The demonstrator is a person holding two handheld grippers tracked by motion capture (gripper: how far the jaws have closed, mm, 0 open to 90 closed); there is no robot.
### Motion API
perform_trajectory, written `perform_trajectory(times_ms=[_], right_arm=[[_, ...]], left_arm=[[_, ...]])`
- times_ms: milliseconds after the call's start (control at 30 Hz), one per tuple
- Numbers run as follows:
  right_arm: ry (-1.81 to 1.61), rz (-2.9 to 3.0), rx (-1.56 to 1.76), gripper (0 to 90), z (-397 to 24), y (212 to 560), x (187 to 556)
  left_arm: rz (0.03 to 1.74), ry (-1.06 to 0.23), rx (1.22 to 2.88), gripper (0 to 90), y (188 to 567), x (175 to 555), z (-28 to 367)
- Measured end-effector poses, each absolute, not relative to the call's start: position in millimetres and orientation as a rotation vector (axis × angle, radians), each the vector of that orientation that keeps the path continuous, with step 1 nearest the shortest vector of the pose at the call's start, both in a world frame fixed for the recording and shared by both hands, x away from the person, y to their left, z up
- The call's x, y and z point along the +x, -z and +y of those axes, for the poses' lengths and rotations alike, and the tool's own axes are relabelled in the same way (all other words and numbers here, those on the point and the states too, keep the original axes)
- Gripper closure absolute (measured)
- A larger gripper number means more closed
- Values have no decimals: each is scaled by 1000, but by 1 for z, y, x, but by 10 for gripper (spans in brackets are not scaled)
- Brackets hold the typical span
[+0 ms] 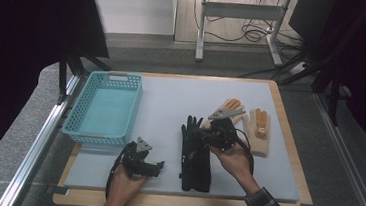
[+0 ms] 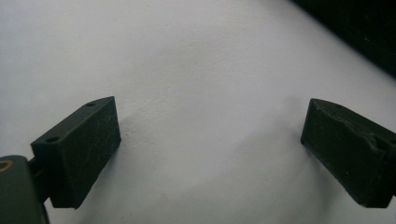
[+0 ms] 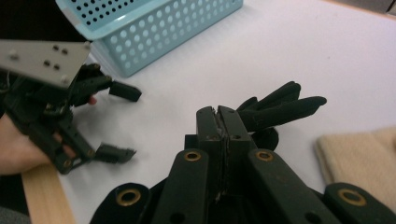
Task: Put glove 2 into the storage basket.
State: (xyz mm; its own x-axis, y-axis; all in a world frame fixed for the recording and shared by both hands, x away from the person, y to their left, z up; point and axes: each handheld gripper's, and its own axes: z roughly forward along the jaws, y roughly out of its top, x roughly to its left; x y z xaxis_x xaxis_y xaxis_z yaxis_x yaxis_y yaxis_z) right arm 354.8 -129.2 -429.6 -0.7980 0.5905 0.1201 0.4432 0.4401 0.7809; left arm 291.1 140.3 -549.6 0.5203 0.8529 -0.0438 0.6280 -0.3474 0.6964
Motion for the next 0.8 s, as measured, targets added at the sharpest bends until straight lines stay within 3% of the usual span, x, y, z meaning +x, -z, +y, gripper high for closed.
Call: perform_trajectory(times_ms=[433,667,800], right_arm=[[-1295,2502,935,879,-116,440,330],[-1202,2453,991,862,-140,469,312],[-1108,2459,1022,701,-160,482,309]], left_arm=[[1206,-430,2085,50,550,291,140],[1202,-433,2087,50,550,291,140],[1203,-432,2090,50,550,291,140]])
